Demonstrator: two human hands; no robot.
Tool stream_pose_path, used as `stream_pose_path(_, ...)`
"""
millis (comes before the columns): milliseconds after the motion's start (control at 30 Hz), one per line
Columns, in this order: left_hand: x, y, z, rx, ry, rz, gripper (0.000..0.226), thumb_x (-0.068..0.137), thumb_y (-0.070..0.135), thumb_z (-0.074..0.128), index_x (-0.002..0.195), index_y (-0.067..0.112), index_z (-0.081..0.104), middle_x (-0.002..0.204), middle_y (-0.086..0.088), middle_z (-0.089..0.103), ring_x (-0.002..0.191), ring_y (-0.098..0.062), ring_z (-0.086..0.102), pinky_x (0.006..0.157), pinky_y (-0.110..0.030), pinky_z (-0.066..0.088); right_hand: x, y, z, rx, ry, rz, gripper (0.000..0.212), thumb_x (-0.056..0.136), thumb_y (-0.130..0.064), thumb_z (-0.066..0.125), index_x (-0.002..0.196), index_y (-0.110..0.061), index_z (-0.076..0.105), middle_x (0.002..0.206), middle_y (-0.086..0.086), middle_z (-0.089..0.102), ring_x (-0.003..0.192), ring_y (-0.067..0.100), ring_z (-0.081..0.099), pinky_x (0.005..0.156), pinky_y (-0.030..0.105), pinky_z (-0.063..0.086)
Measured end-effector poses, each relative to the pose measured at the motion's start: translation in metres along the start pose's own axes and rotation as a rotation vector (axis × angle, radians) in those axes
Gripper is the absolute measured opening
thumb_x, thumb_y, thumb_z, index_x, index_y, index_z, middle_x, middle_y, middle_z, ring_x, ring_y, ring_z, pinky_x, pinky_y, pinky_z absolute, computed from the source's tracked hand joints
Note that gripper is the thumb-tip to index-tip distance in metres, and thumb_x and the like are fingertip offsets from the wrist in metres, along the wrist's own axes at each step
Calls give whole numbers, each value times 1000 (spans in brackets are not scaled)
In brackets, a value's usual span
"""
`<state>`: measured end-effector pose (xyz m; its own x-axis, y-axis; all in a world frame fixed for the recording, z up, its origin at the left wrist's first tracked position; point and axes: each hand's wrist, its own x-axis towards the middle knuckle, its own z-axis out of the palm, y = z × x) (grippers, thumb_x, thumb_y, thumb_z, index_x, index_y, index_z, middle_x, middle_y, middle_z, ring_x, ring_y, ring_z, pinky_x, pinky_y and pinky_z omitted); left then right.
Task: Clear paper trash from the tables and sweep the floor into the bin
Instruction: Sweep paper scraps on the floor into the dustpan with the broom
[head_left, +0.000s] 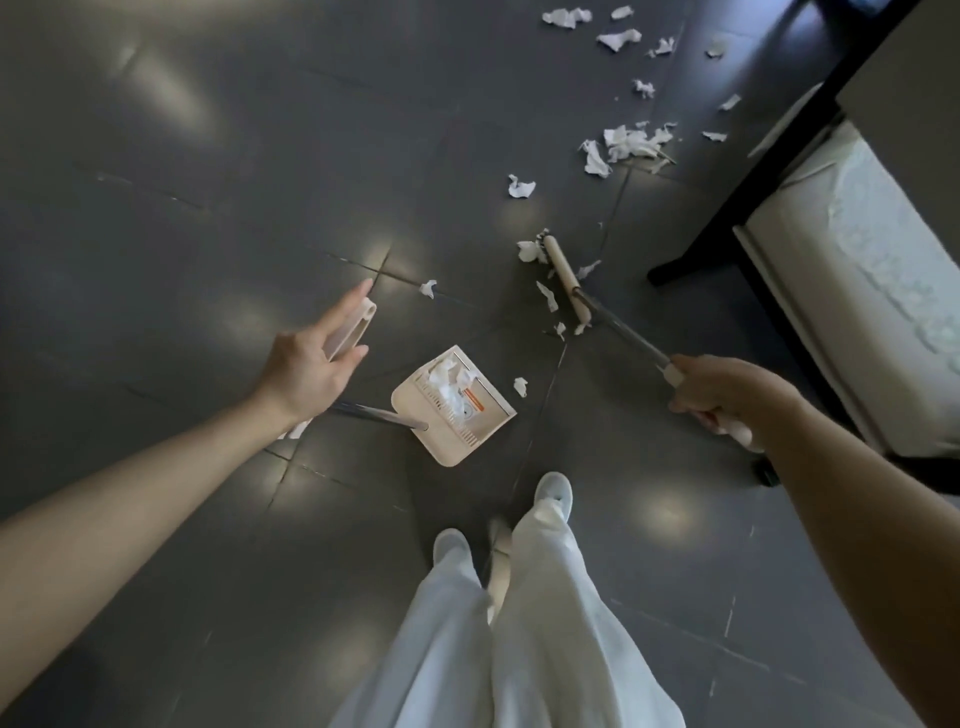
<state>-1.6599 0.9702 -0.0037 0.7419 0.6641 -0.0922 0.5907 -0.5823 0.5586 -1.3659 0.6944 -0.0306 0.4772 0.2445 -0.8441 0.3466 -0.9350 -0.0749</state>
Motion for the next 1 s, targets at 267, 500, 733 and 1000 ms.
stream_pose_path(267, 5, 1, 9, -70, 1, 114, 70, 87, 4, 65, 147, 18, 33, 130, -5, 59, 110, -28, 60, 87, -5, 34, -70, -13, 80, 22, -41, 17, 54, 83, -5, 54, 133, -25, 45, 62, 9, 57, 50, 23, 53, 53, 31, 46)
stream_pose_path(500, 24, 2, 14, 20, 32, 118, 67, 91, 17, 61, 149, 28, 29, 114, -20, 67, 93, -44, 62, 82, -39, 46, -127, -26, 132, 212, -209, -11, 72, 91, -15, 59, 149, -39, 24, 54, 6, 53, 37, 14, 46, 43, 25, 42)
stream_pose_path(733, 24, -22, 2, 12, 33, 137, 70, 89, 13, 62, 149, 25, 29, 113, -20, 67, 93, -42, 63, 85, -36, 45, -157, -32, 107, 233, -127, -44, 72, 90, -12, 60, 147, -43, 29, 49, 5, 48, 37, 15, 42, 37, 22, 37)
stream_pose_path(1000, 46, -39, -23, -110, 60, 47, 69, 90, 7, 60, 150, 20, 29, 139, -1, 52, 125, -22, 51, 97, -11, 30, -125, -67, 45, 111, 106, -71, 67, 89, -18, 62, 144, -43, 34, 74, 7, 59, 38, 14, 48, 35, 19, 37)
